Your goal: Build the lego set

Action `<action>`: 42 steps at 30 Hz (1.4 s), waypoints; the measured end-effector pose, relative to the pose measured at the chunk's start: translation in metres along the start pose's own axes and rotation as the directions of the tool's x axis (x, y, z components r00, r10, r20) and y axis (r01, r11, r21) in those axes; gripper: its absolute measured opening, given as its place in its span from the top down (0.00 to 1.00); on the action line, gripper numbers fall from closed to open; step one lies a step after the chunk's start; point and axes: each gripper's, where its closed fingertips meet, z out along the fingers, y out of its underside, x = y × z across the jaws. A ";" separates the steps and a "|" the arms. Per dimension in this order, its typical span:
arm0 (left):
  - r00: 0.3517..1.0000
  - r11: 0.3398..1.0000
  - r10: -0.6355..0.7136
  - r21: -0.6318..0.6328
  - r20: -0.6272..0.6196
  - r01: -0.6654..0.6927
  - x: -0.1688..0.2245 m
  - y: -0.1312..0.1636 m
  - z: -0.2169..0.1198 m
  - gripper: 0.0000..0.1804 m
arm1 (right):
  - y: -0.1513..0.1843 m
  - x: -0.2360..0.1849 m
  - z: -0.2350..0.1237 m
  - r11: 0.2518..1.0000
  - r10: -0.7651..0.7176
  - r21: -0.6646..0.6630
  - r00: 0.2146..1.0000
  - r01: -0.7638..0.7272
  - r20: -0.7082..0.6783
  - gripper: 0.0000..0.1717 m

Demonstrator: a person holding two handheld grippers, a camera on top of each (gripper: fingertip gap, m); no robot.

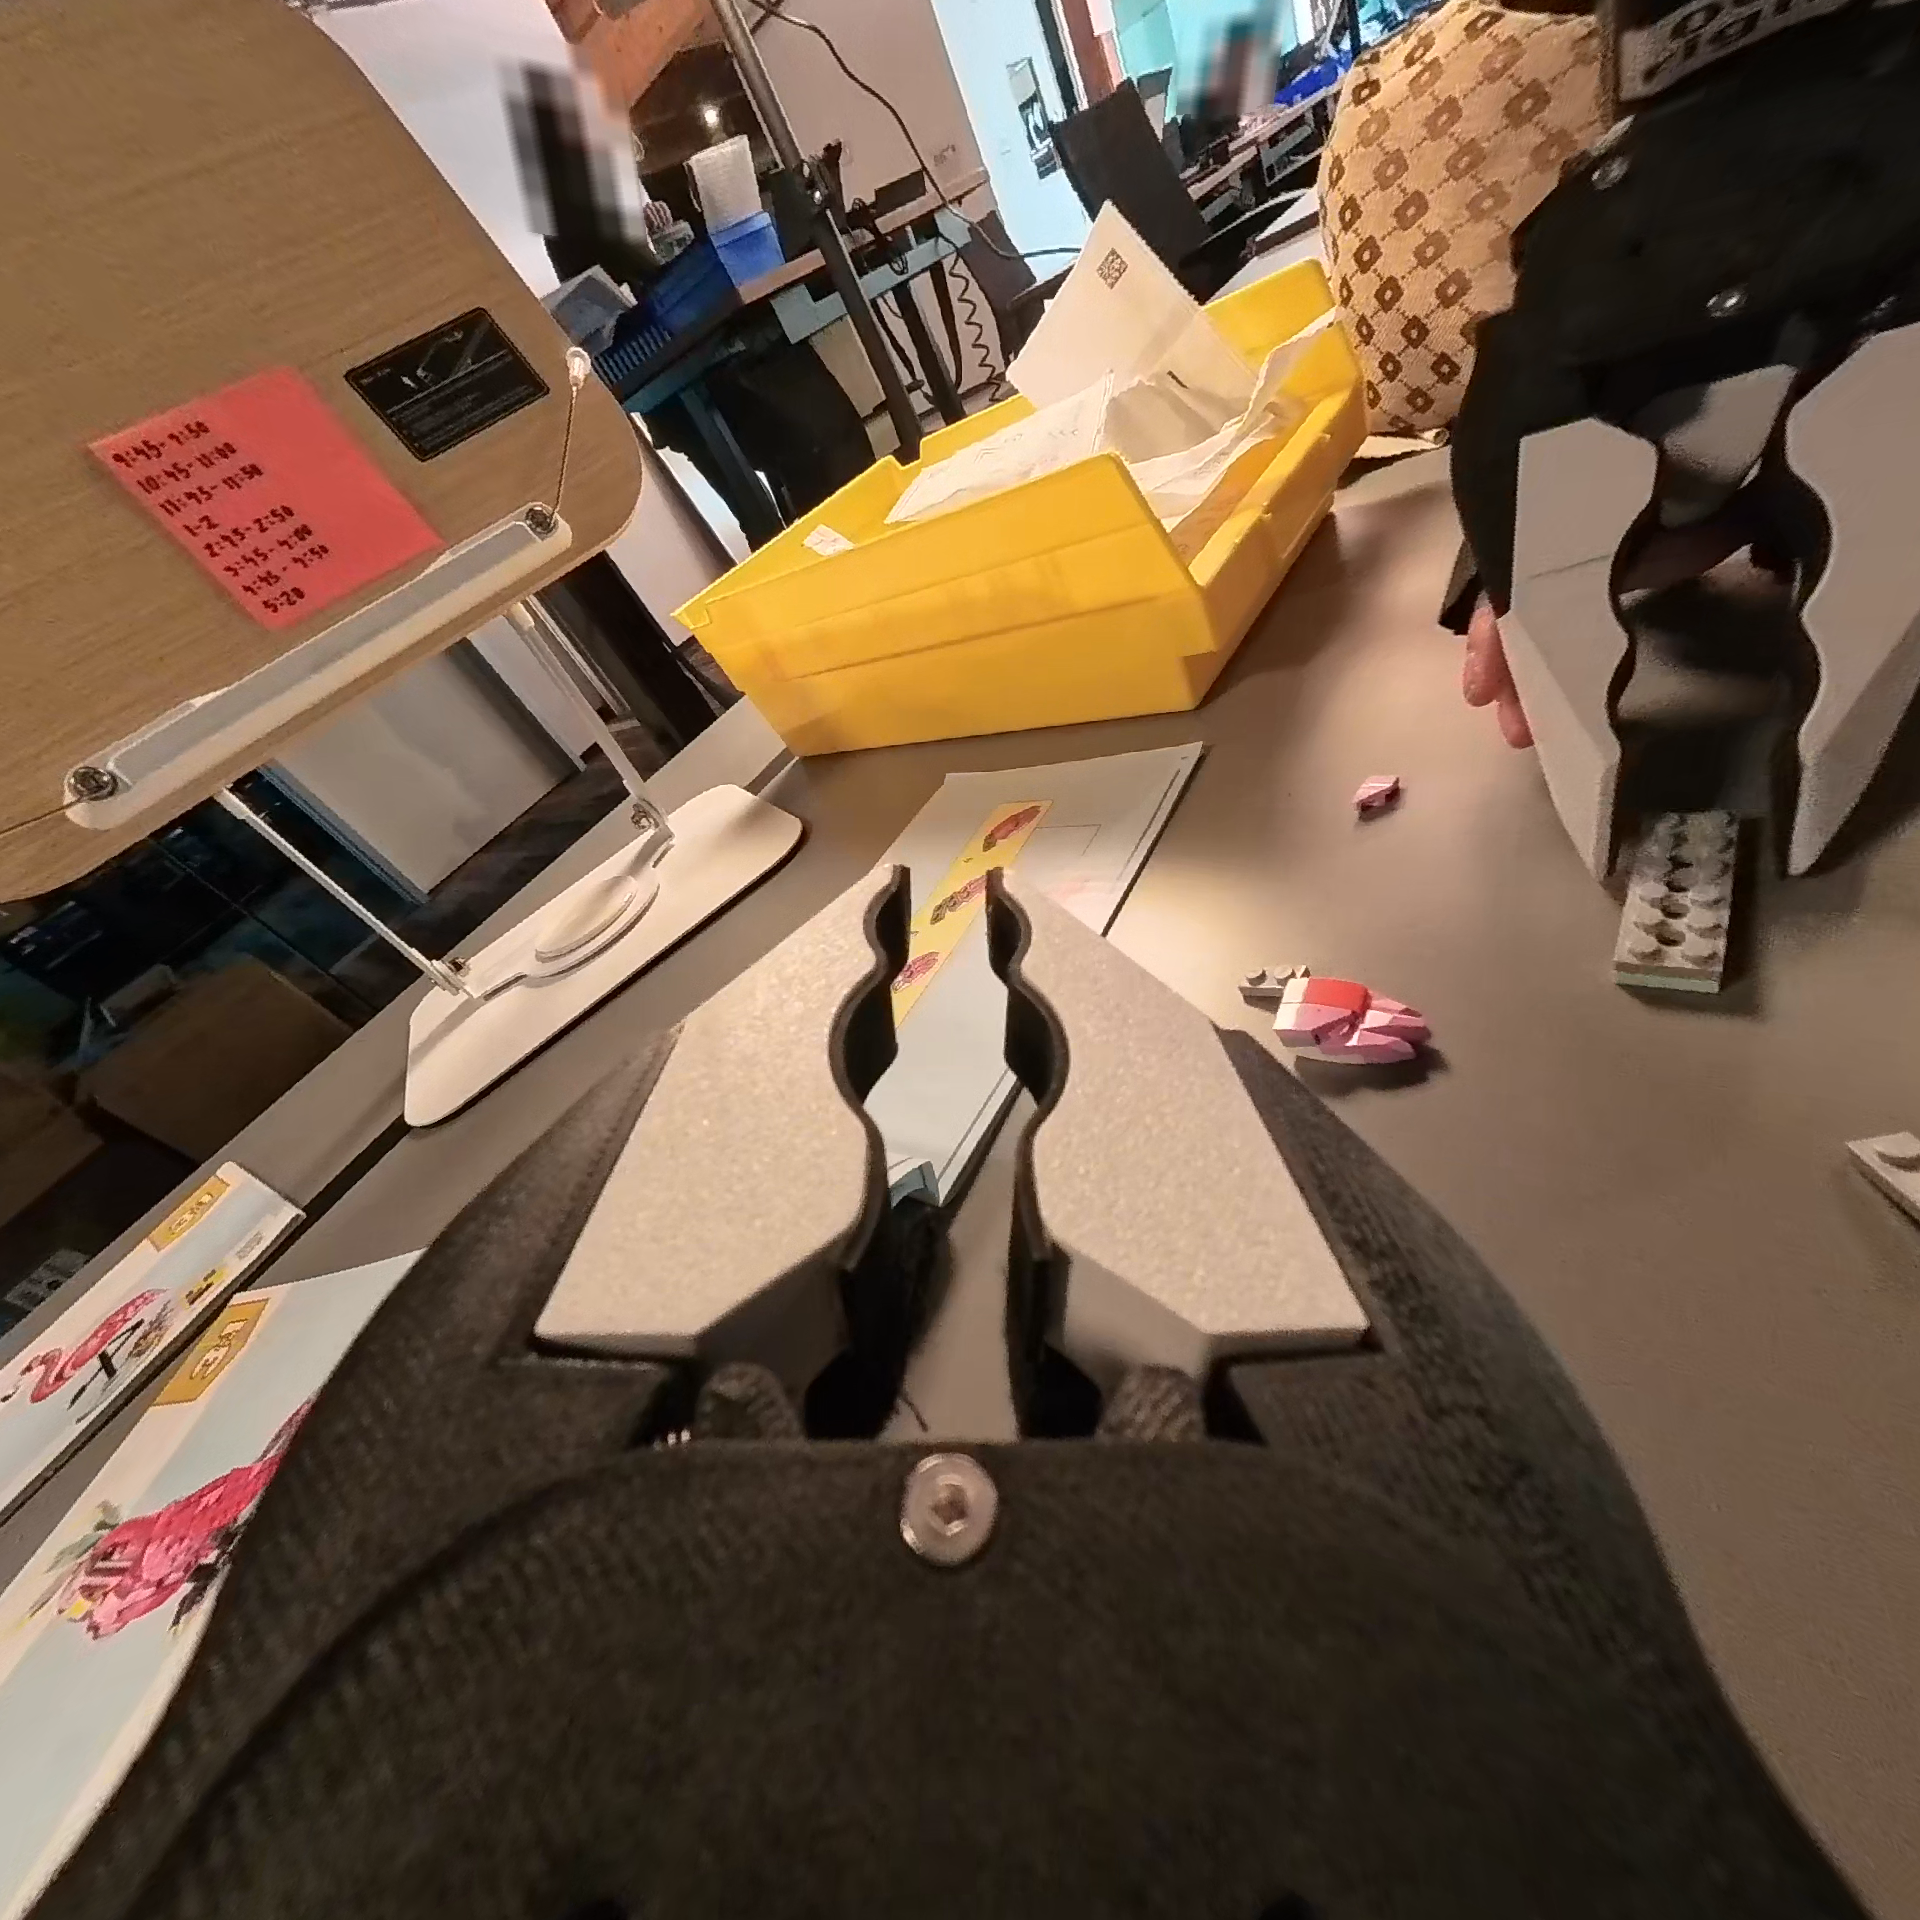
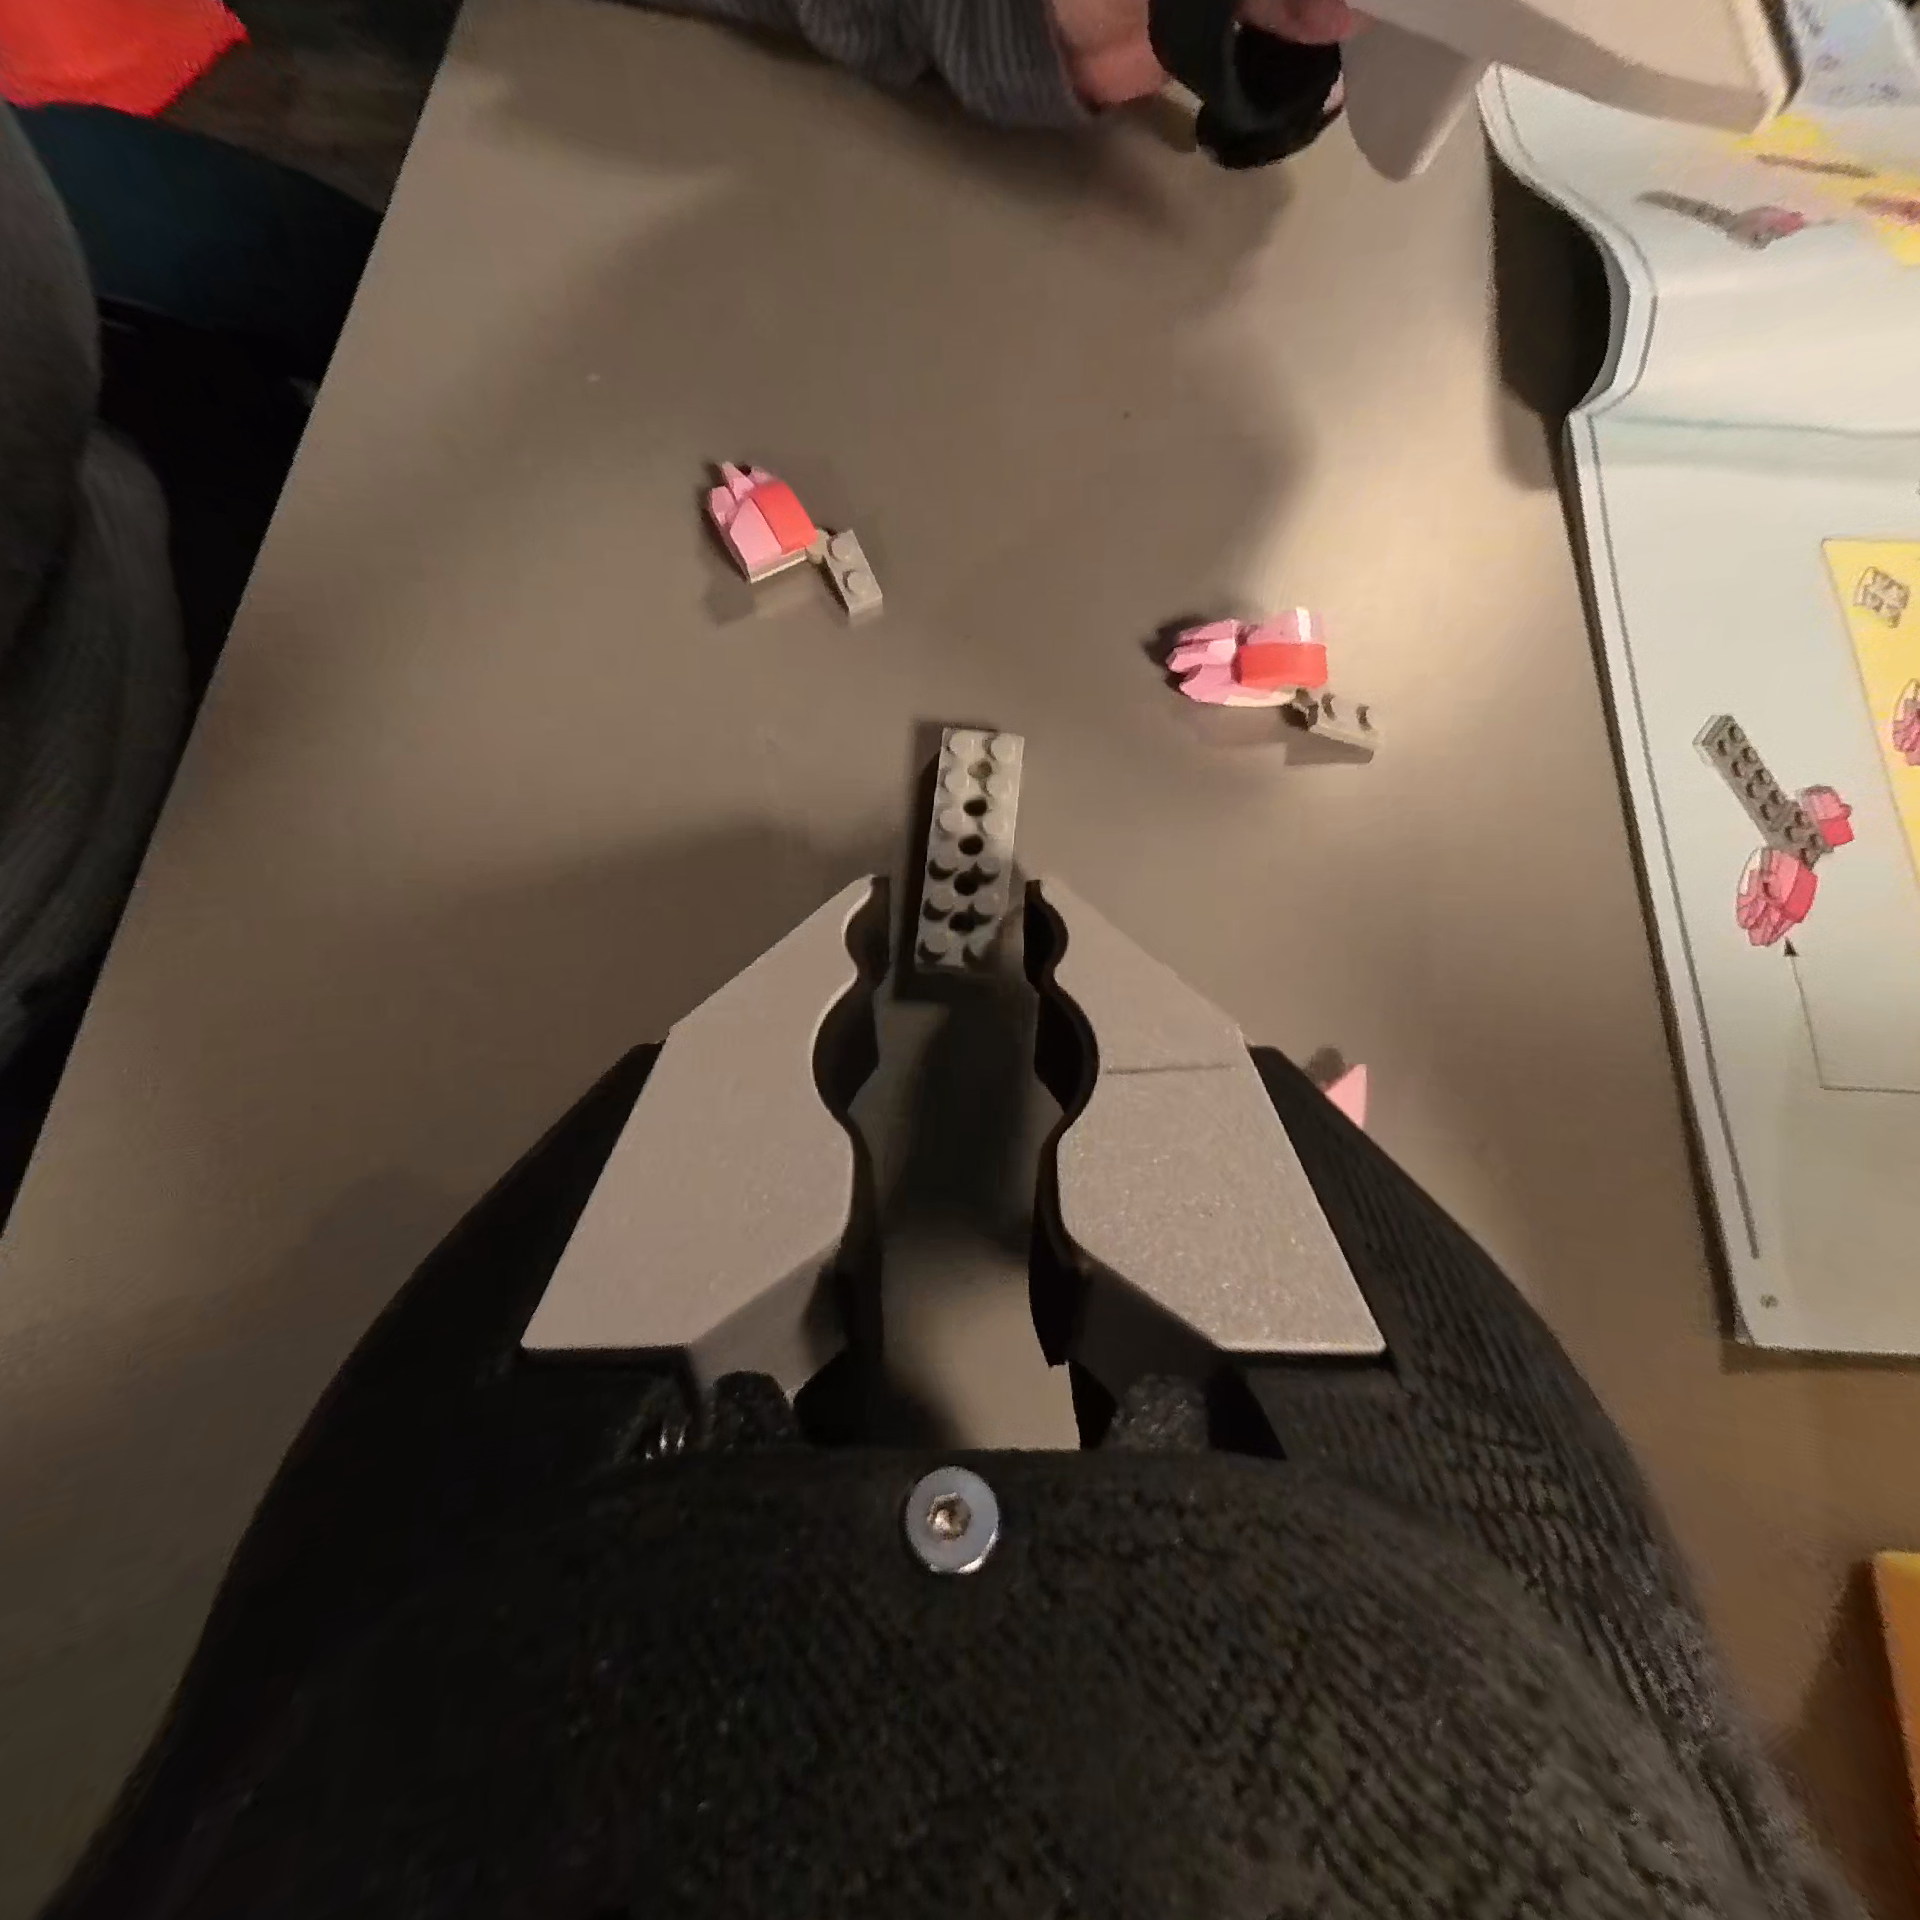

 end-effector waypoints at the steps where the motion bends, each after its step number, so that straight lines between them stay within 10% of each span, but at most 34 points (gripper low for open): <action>1: 1.000 1.000 0.000 0.000 0.000 0.000 0.000 0.000 0.000 0.93 | 0.001 -0.001 -0.001 1.000 0.009 -0.004 1.000 -0.009 0.007 0.86; 14: 1.000 1.000 0.014 -0.009 -0.003 -0.014 0.002 0.001 0.002 0.93 | -0.054 -0.045 0.036 0.978 -0.205 0.041 0.978 0.206 -0.025 0.85; 35: 1.000 1.000 0.012 -0.002 -0.006 -0.012 0.002 0.000 0.002 0.93 | -0.057 -0.042 0.034 0.987 -0.059 0.154 0.996 0.049 0.066 0.88; 42: 1.000 1.000 0.013 -0.001 -0.006 -0.013 0.003 -0.001 0.002 0.93 | -0.070 -0.013 0.017 0.954 -0.127 0.257 0.983 0.158 -0.132 0.88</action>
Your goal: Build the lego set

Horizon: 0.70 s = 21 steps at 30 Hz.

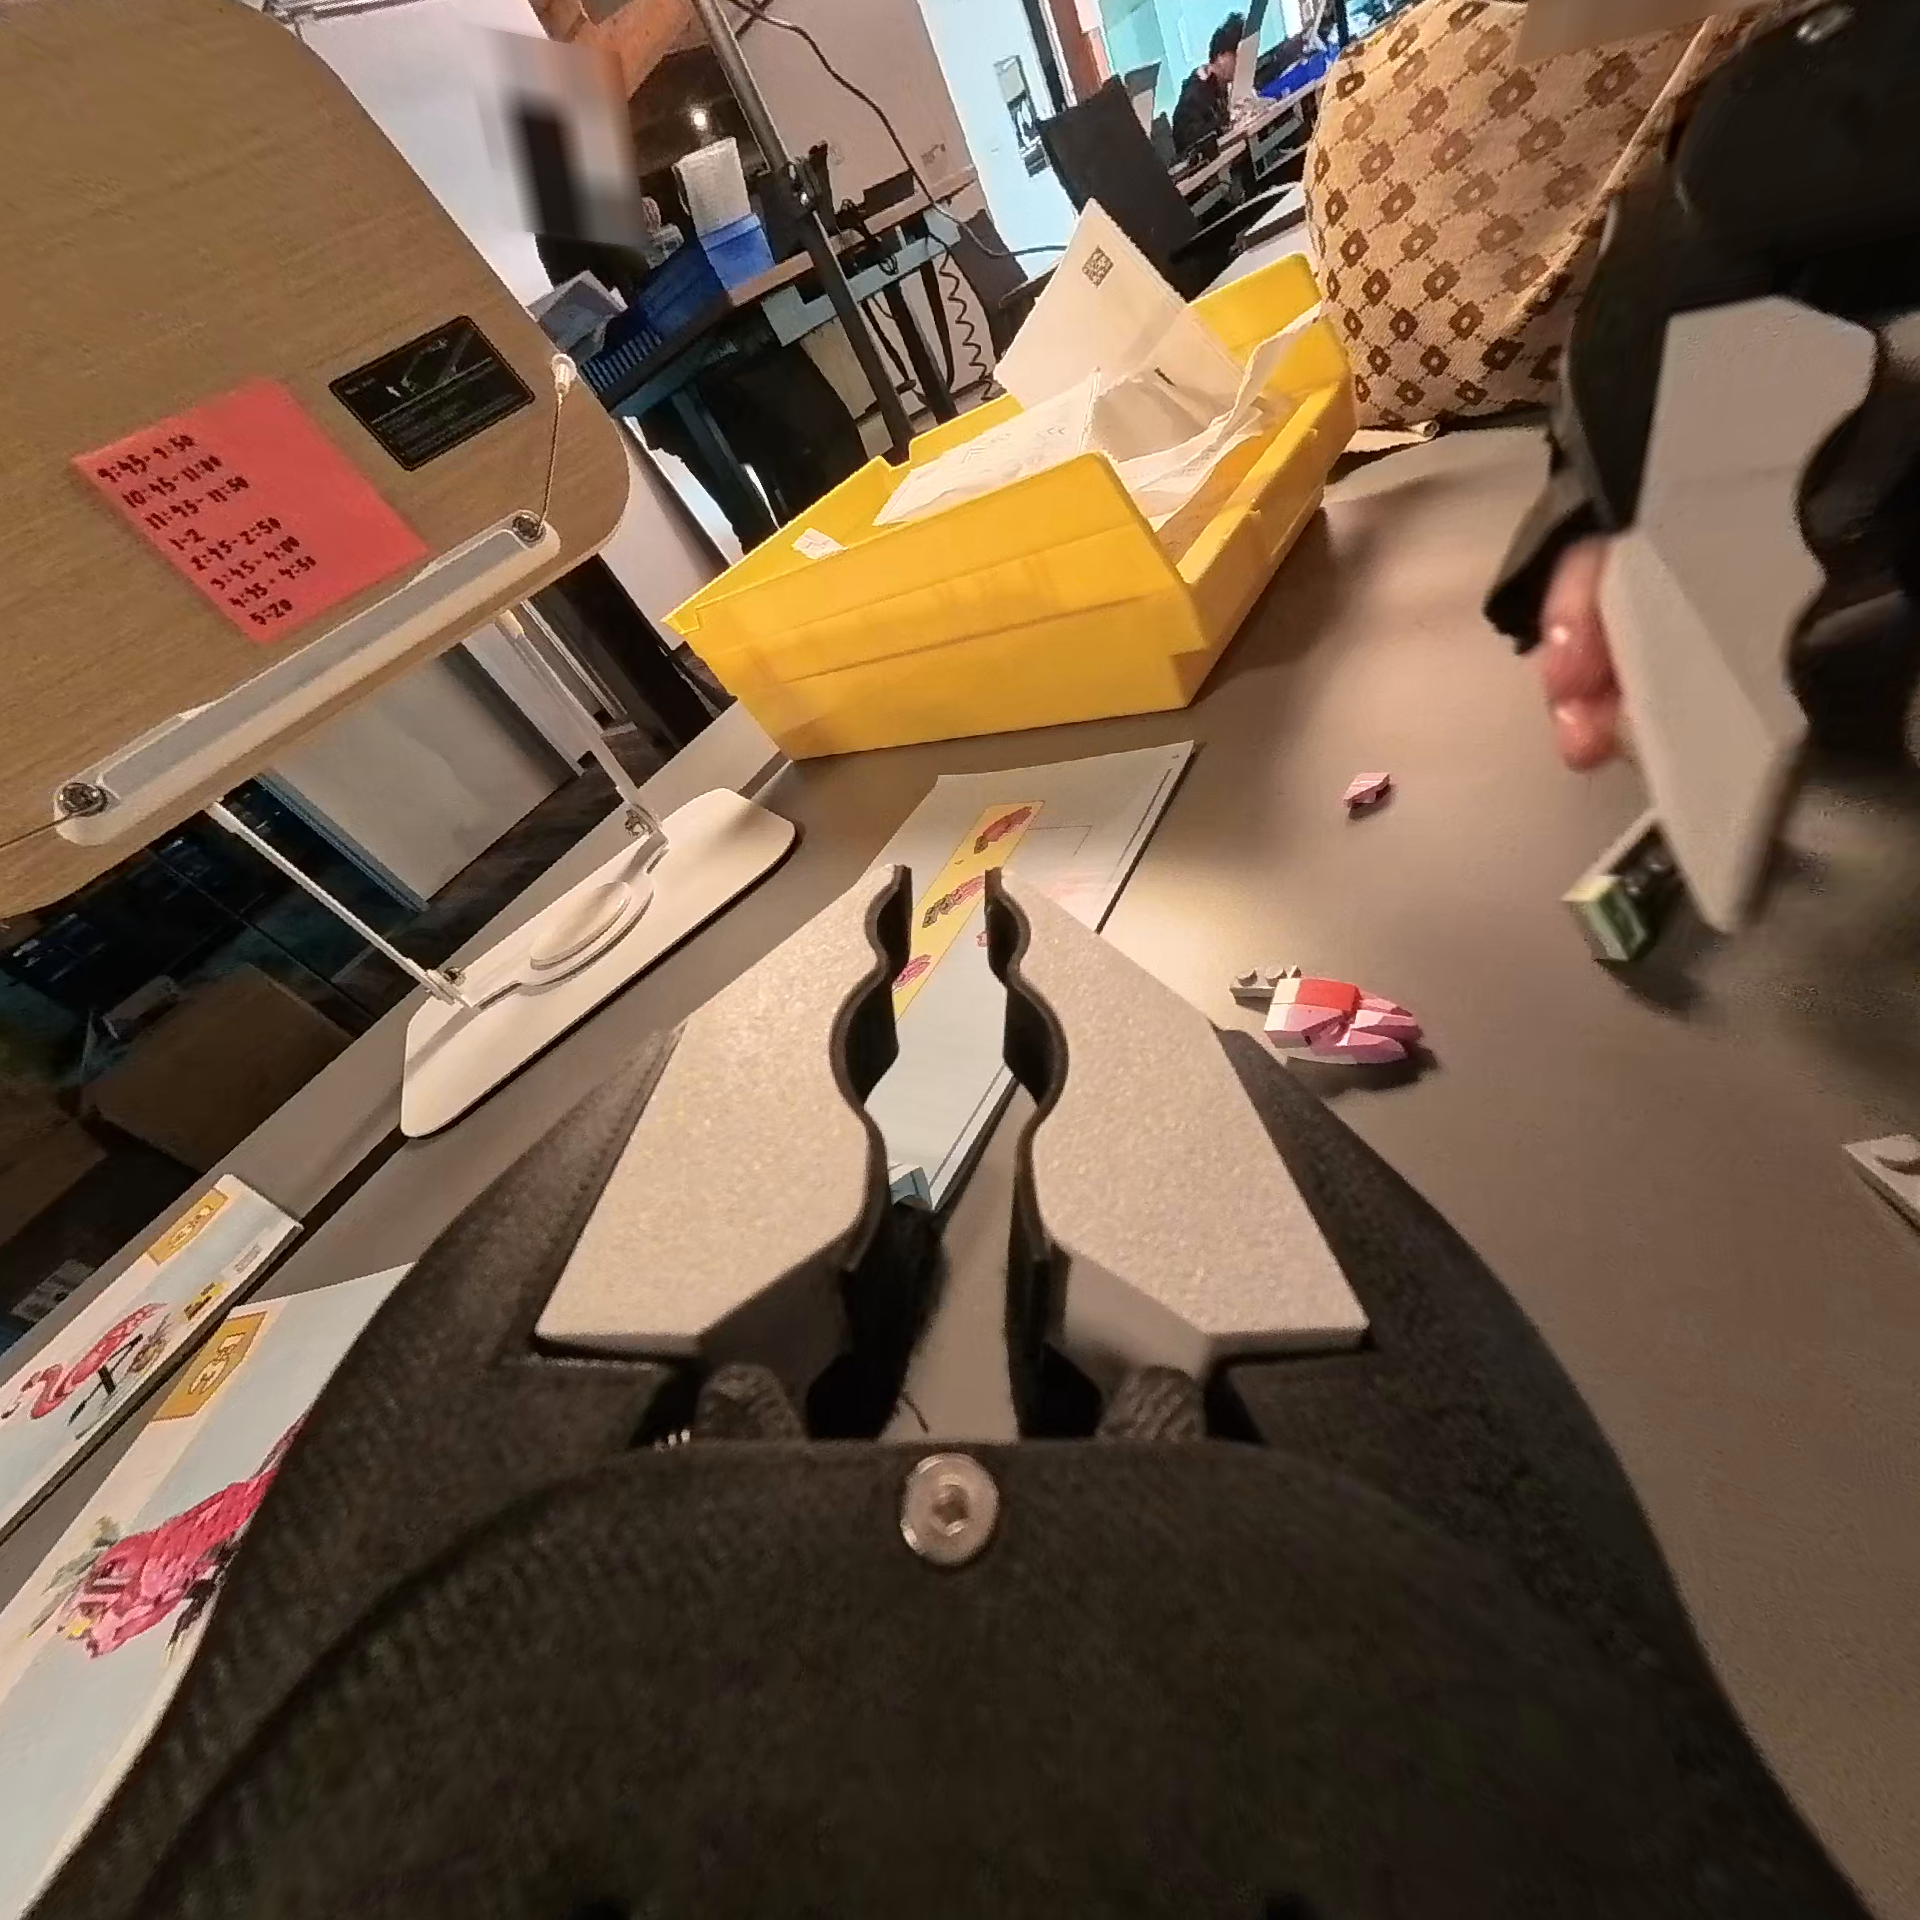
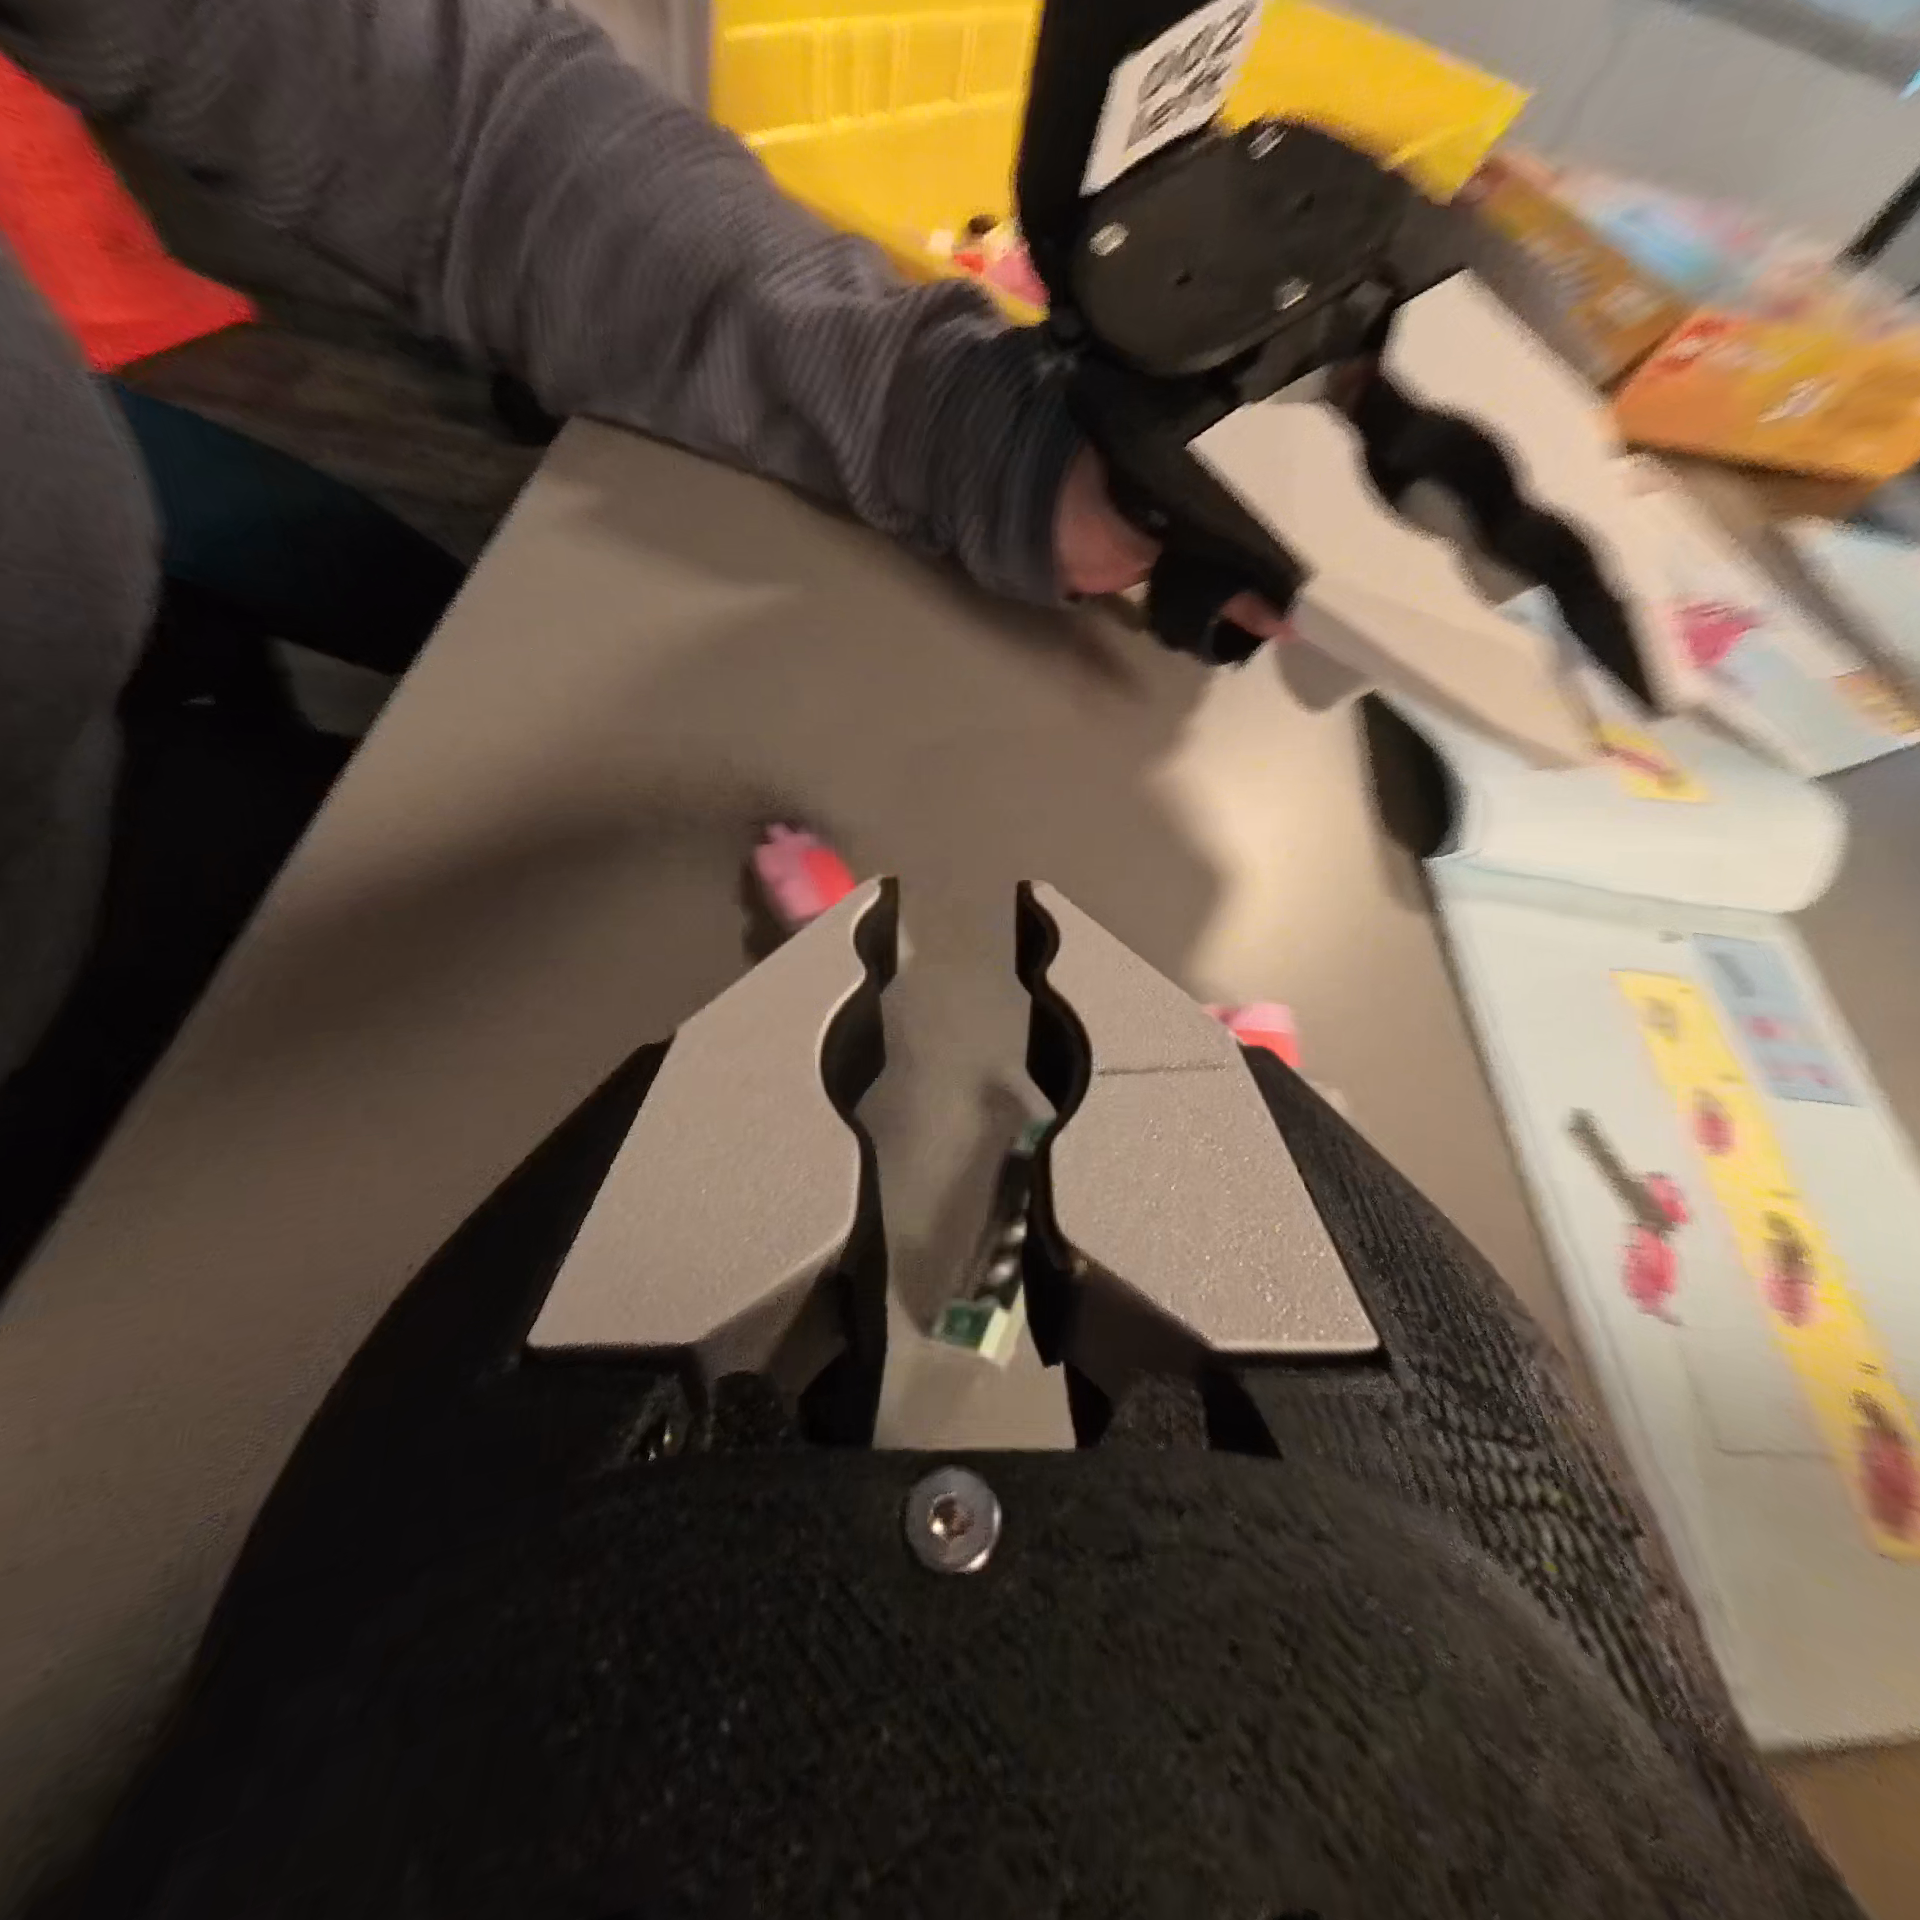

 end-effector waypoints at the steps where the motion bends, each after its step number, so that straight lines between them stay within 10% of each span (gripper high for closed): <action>1: 1.000 1.000 -0.001 0.000 0.000 0.001 0.000 0.000 0.000 0.93 | -0.003 0.011 -0.004 0.999 -0.032 0.030 0.997 0.034 -0.069 0.89; 9: 1.000 1.000 0.009 -0.003 0.002 -0.009 0.000 0.000 0.000 0.93 | -0.017 0.113 -0.088 0.943 -0.185 0.047 0.637 0.329 -0.748 1.00; 14: 0.999 1.000 0.011 -0.004 0.033 -0.011 -0.005 0.001 0.001 0.93 | -0.003 0.139 -0.118 0.943 -0.205 -0.055 0.441 0.329 -0.874 1.00; 21: 0.992 1.000 0.015 -0.017 0.121 -0.013 -0.017 0.003 -0.003 0.92 | 0.011 0.150 -0.135 0.959 -0.180 -0.082 0.361 0.271 -0.915 1.00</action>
